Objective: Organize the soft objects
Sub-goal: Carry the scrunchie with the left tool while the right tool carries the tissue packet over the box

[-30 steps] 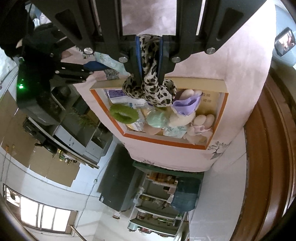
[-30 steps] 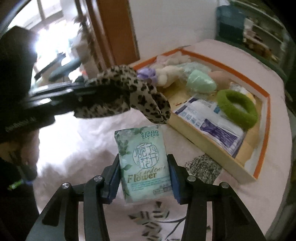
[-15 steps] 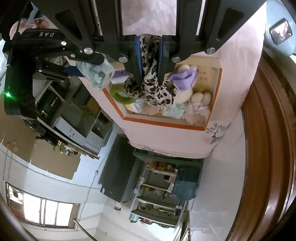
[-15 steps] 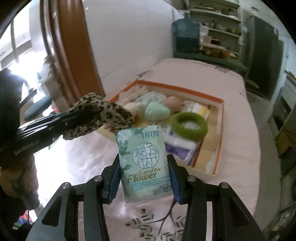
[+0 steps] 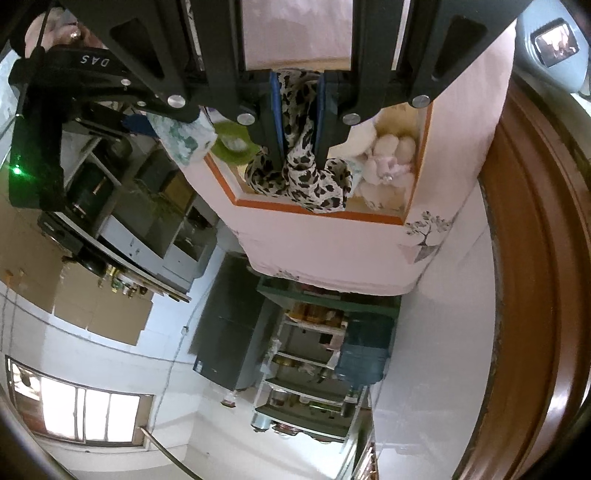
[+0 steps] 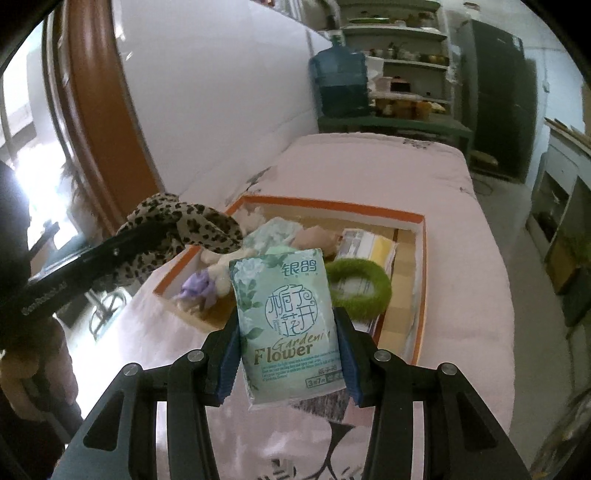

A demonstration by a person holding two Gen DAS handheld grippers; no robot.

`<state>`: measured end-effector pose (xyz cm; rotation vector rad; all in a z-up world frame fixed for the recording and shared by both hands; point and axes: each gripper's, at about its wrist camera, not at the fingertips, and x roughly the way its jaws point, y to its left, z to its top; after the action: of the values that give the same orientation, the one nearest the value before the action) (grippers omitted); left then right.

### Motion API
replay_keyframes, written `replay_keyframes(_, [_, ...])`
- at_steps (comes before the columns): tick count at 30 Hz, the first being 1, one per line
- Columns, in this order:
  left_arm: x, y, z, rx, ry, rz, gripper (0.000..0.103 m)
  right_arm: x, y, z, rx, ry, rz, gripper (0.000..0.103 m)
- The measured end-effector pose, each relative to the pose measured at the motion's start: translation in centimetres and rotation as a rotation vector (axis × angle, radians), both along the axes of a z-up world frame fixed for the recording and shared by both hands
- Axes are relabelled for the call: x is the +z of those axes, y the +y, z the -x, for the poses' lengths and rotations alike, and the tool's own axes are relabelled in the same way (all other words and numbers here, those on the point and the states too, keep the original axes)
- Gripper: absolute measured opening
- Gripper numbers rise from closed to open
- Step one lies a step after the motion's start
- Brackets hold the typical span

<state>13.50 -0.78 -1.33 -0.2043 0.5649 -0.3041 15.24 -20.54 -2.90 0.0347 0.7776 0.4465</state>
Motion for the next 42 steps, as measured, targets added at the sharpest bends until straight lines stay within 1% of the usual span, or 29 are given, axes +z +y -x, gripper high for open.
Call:
replay_keyframes(6, [0.1, -0.2, -1.7, 0.033, 0.014, -0.021, 0.014, 0.5, 0.4, -0.9, -0.078, -0.025, 0.0, 0.048])
replay_keyframes(11, [0.1, -0.3, -3.2, 0.04, 0.025, -0.012, 0.014, 0.9, 0.7, -2.3, -0.11, -0.024, -0.005, 0.048])
replay_keyframes(26, [-0.8, -0.6, -7.1, 0.063, 0.055, -0.018, 0.014, -0.1, 1.3, -6.2, -0.141, -0.001, 0.003, 0.048])
replay_keyframes(33, [-1.3, -0.9, -8.5, 0.066, 0.073, -0.034, 0.014, -0.9, 1.7, -7.7, -0.14, 0.018, 0.031, 0.048])
replay_keyframes(42, [-2.6, -0.9, -10.6, 0.07, 0.115, -0.048, 0.014, -2.1, 2.1, -9.7, -0.144, 0.035, 0.061, 0.048])
